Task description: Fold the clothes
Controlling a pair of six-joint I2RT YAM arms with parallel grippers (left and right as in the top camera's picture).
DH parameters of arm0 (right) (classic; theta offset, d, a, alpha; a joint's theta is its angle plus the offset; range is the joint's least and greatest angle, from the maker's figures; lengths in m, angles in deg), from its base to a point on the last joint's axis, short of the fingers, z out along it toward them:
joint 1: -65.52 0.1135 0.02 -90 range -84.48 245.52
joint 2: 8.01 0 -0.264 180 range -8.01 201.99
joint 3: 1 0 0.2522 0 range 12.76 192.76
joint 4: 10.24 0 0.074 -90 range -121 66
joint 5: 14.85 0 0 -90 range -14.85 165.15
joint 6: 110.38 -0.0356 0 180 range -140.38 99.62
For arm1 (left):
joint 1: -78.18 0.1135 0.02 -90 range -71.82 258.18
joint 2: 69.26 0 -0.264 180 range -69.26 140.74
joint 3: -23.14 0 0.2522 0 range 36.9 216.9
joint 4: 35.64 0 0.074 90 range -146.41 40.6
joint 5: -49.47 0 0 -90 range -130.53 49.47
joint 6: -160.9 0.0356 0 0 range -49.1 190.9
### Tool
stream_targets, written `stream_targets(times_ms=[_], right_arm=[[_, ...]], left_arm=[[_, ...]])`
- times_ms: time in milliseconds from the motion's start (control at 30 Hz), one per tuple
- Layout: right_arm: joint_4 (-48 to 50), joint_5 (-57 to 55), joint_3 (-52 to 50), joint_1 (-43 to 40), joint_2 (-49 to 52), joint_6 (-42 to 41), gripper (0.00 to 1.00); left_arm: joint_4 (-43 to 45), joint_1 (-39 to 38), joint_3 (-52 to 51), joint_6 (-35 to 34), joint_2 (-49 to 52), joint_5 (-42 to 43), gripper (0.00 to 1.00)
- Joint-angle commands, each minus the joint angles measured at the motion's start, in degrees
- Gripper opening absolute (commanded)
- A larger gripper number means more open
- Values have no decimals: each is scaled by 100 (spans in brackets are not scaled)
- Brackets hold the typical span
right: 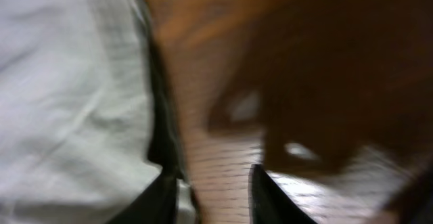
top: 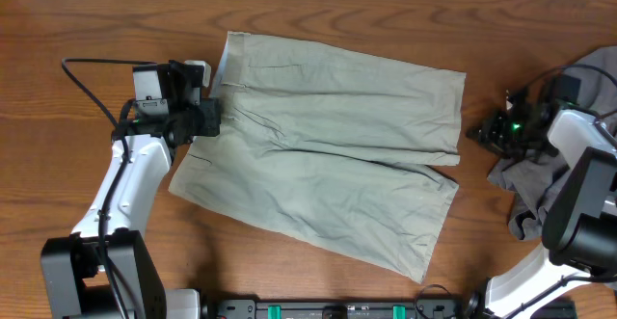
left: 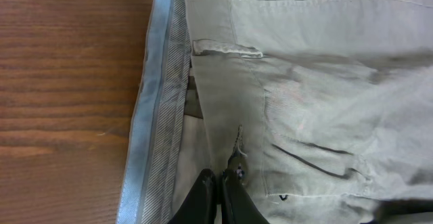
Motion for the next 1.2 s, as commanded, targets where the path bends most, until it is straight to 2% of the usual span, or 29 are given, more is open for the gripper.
stream_targets(times_ms=[0,133,233,367,533,733,833,1033,1167], right_arm=[[-24,-833,-26,146,-44,-608,17],[-17,-804,-26,264,-44,-621,4],[114,-350,-26,420,-42,-374,2],[264,400,-28,702,-42,-173,4],[304,308,-28,1060,-42,-166,4],[358,372,-26,1051,-42,-9,4],[319,229,-26,1040,-42,70,4],[107,-769,-33,1010,-35,24,5],[107,-876,-66,1014,20,24,4]], left_arm=[[15,15,39,76,55,-181,6],[20,15,39,68,55,-177,6],[20,15,39,-13,55,-177,6],[20,15,39,-13,55,-175,6],[22,15,39,-11,55,-177,6],[22,15,39,-11,55,-175,6],[22,15,39,-11,55,-177,6],[22,15,39,-13,55,-175,6],[22,15,39,-13,55,-175,6]])
